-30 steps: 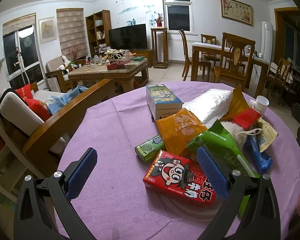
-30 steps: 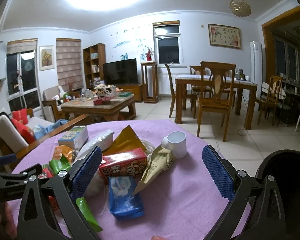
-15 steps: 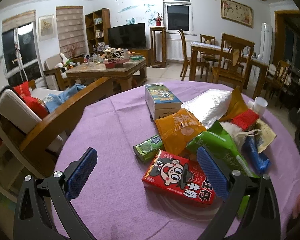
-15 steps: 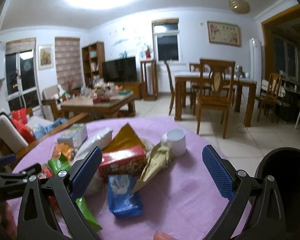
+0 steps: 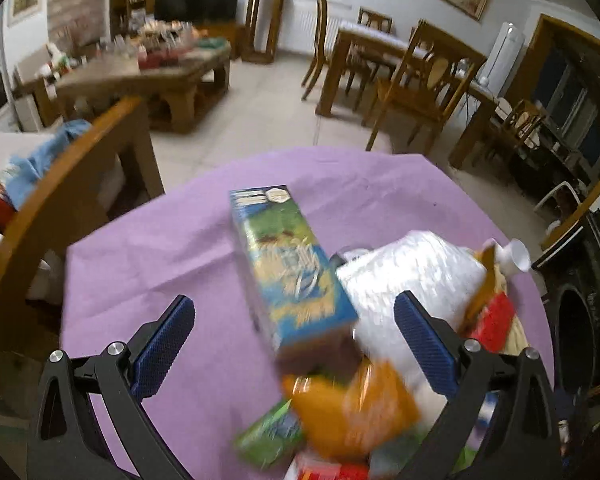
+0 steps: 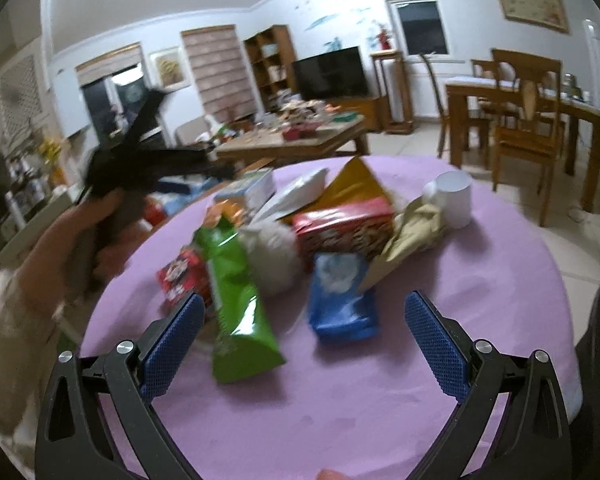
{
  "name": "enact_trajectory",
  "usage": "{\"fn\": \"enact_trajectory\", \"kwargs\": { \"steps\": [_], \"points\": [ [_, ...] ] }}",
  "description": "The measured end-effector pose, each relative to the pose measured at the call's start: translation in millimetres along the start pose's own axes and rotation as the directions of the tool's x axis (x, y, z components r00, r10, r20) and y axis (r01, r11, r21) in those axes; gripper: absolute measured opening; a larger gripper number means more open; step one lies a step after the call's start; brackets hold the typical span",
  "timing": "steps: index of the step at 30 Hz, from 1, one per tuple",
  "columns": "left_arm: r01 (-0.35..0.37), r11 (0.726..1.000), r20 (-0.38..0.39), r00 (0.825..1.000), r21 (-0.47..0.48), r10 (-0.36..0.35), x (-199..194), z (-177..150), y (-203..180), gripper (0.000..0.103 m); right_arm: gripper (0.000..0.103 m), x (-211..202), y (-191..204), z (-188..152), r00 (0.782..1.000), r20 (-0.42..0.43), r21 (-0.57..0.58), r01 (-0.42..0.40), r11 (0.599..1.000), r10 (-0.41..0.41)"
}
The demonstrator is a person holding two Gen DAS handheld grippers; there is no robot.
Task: Collect trash
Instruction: 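Grasp the milk carton with the left tool while the right tool grasps the green snack bag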
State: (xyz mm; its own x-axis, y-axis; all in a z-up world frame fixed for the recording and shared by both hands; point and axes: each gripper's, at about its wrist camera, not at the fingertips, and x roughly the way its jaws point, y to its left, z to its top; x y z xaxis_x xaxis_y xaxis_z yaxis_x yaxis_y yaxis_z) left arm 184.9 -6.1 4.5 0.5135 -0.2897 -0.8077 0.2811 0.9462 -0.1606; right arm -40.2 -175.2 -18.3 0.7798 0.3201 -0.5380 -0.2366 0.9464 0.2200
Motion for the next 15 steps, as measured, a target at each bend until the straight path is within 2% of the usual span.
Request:
{"fn": "enact_trajectory", "kwargs": {
  "steps": [3, 4, 5, 7, 8, 11, 15],
  "points": [
    [-0.038, 0.999, -0.015, 0.999, 0.017, 0.039, 19.7, 11.0, -7.6, 0.097, 0.096, -4.8, 0.8, -4.7, 1.0, -0.016, -0.019, 0.002, 1.0, -0.002],
    [-0.05, 0.999, -0.023, 0.998, 0.016, 0.051, 23.7, 11.4, -8.4, 0.093, 0.096, -5.0, 0.9, -6.8, 1.0, -0.017, -0.019, 0.0, 1.0, -0.001],
    [-0.062, 0.998, -0.044, 0.997, 0.007, 0.063, 29.7, 11.6, -9.0, 0.078, 0.096, -9.0, -0.4, -7.3, 1.0, -0.019, -0.015, -0.002, 1.0, 0.002],
    [-0.04, 0.999, -0.084, 0.996, -0.03, 0.037, 35.2, 7.9, -6.4, 0.058, 0.096, -21.9, -9.8, -8.8, 1.0, -0.014, -0.008, -0.012, 1.0, 0.011],
    [-0.023, 0.998, -0.091, 0.996, -0.053, 0.019, 37.5, 5.1, -4.6, 0.052, 0.096, -29.6, -10.2, -9.6, 1.0, -0.007, -0.013, -0.008, 1.0, 0.008],
    [-0.006, 0.998, -0.072, 0.997, -0.07, 0.001, 33.9, -0.9, -0.7, 0.049, 0.095, -42.9, -8.7, -11.6, 1.0, -0.005, -0.032, -0.002, 0.999, 0.002],
    [0.077, 0.991, -0.03, 0.996, -0.109, -0.081, 20.4, -8.7, 7.8, 0.048, 0.09, -44.6, -4.8, -13.7, 0.999, -0.035, -0.054, 0.001, 0.999, -0.003]
  ]
}}
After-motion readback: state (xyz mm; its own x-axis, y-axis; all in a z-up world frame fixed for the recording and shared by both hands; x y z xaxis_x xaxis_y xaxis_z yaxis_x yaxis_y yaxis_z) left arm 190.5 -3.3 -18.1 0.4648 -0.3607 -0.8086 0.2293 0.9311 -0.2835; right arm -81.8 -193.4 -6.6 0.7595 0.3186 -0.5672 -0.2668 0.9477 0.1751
